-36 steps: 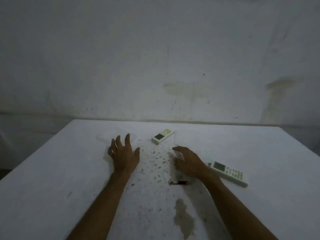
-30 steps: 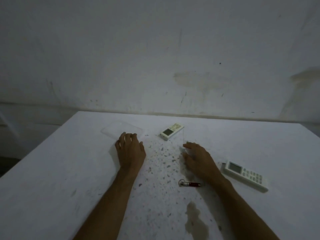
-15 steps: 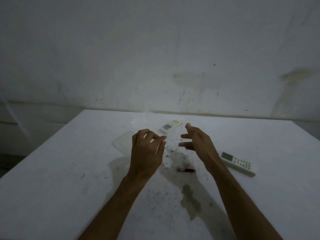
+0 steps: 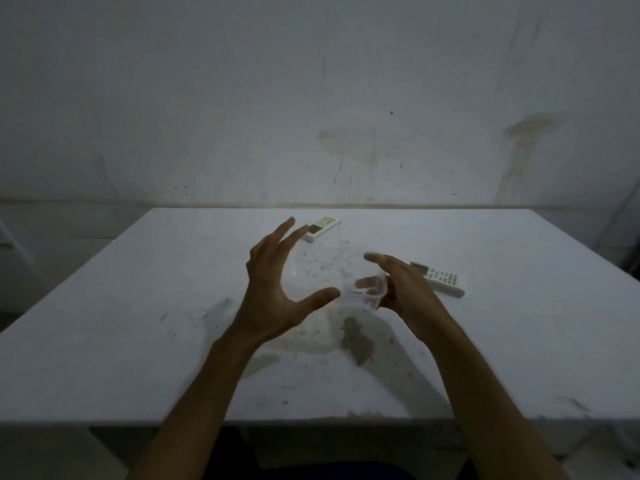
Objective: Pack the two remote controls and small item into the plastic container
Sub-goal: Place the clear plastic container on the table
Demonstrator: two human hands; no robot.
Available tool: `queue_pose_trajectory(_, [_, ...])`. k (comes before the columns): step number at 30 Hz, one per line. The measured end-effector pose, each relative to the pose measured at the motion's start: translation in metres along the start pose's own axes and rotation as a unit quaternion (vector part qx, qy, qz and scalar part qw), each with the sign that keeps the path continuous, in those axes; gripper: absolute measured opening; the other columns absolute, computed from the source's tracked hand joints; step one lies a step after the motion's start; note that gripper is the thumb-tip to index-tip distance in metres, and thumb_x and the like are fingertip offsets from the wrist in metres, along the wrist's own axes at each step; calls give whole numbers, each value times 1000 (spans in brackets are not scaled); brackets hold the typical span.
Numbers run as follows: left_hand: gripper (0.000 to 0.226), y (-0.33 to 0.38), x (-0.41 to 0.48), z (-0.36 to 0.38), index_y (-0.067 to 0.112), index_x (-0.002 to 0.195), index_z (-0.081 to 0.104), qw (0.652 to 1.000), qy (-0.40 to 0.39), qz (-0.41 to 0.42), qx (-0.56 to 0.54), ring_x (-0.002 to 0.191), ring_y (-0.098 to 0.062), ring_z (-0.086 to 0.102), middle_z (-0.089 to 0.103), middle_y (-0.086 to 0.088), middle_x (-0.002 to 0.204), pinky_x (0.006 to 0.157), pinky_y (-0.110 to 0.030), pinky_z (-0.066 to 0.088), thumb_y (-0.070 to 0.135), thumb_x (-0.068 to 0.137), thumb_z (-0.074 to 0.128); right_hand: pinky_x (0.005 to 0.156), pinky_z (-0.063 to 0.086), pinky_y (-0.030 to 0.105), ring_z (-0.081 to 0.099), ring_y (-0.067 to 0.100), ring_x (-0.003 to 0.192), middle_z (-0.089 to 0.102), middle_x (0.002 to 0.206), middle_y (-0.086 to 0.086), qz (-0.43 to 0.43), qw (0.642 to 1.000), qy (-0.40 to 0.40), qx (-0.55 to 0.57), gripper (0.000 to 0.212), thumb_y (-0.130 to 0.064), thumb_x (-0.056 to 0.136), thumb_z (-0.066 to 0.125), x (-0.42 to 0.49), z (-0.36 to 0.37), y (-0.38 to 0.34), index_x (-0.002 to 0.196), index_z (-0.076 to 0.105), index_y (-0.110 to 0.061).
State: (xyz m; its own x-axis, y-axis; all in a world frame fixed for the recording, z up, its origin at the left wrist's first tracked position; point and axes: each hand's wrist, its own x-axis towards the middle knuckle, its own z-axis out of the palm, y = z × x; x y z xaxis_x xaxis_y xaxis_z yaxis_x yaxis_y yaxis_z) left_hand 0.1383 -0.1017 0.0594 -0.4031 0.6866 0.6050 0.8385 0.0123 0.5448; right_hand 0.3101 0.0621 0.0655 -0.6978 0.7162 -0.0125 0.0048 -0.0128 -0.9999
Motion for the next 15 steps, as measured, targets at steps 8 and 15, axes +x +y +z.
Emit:
queue_pose_trajectory(8, [109, -18, -37, 15, 40, 151, 32, 971, -195, -121, -72, 120, -1, 53, 49, 12, 145, 103, -33, 50, 81, 59, 74, 76, 65, 45, 76, 24, 72, 79, 99, -1, -33, 978, 64, -197, 37, -40, 108, 41, -20, -14, 30, 122, 70, -23])
queue_pose_trajectory(15, [103, -26, -34, 29, 31, 145, 48, 970, -207, -119, -44, 116, -4, 56, 55, 12, 136, 101, -33, 51, 97, 66, 43, 69, 38, 8, 59, 15, 91, 69, 110, 6, -43, 908, 92, -406, 37, -29, 107, 45, -23, -21, 42, 111, 78, -13])
